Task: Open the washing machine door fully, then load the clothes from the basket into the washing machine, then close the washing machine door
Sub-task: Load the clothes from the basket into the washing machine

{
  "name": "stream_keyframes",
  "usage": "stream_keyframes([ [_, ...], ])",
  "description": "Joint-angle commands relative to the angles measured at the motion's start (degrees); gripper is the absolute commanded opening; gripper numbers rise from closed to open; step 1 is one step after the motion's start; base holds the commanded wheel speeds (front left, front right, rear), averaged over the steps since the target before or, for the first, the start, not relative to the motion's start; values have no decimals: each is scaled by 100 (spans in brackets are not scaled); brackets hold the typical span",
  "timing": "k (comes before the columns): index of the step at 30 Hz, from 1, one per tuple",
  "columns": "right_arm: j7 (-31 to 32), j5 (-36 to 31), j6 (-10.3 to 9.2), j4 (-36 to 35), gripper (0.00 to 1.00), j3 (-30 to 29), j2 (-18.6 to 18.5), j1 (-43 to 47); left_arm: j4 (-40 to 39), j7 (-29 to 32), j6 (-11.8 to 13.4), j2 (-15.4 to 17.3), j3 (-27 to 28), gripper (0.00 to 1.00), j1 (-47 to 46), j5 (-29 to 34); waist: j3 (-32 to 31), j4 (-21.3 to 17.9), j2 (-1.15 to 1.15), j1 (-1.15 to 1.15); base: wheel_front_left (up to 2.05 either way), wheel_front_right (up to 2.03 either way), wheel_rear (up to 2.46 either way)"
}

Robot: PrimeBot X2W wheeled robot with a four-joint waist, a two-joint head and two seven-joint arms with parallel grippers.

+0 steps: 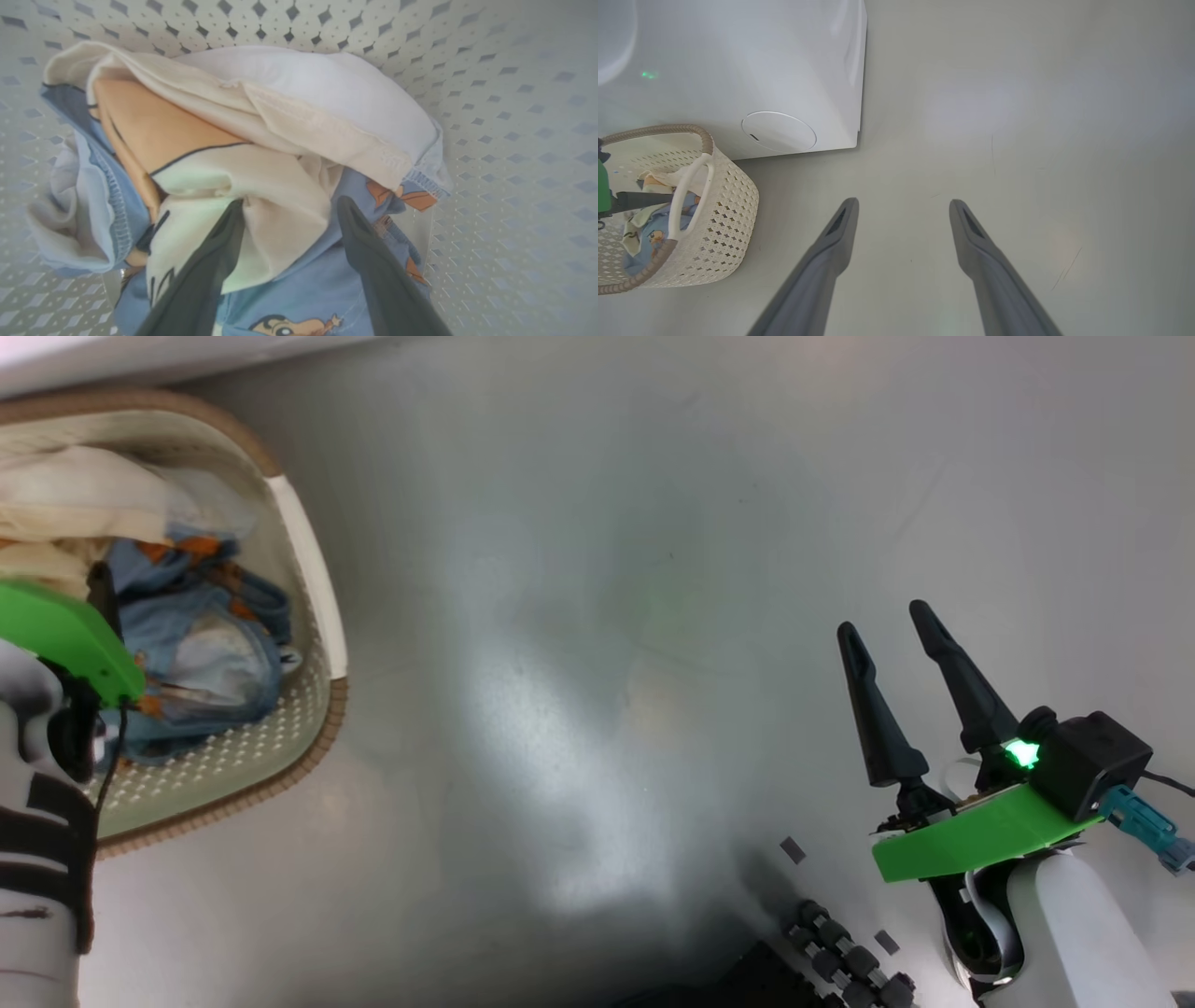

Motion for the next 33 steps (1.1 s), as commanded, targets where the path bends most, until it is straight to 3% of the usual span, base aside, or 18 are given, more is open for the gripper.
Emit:
stream_keyframes([
  [1,-68,70,9,-71,100,152,-25,134,-25,-46,-32,242,92,100,41,-14,109,-83,0,0,0,0,0],
  [17,-68,108,9,-135,100,189,-46,121,113,-204,31,351,-97,100,-491,43,477,-220,0,0,0,0,0],
  [27,-68,178,9,-204,100,177,-81,119,415,-232,342,350,-417,100,-743,315,660,-262,0,0,0,0,0],
  [28,-68,181,9,-208,100,169,-86,120,448,-245,366,338,-435,84,-761,324,673,-266,0,0,0,0,0],
  [29,-68,187,9,-211,100,158,-89,122,477,-270,385,326,-453,47,-777,332,684,-269,0,0,0,0,0],
  [30,-68,193,9,-214,100,149,-92,123,510,-297,409,318,-480,18,-786,352,691,-272,0,0,0,0,0],
  [31,-68,202,9,-210,100,136,-89,125,546,-330,424,307,-501,0,-786,363,694,-276,0,0,0,0,0],
  [33,-68,228,9,-185,100,139,-75,109,628,-404,430,308,-533,0,-750,374,679,-302,0,0,0,0,0],
])
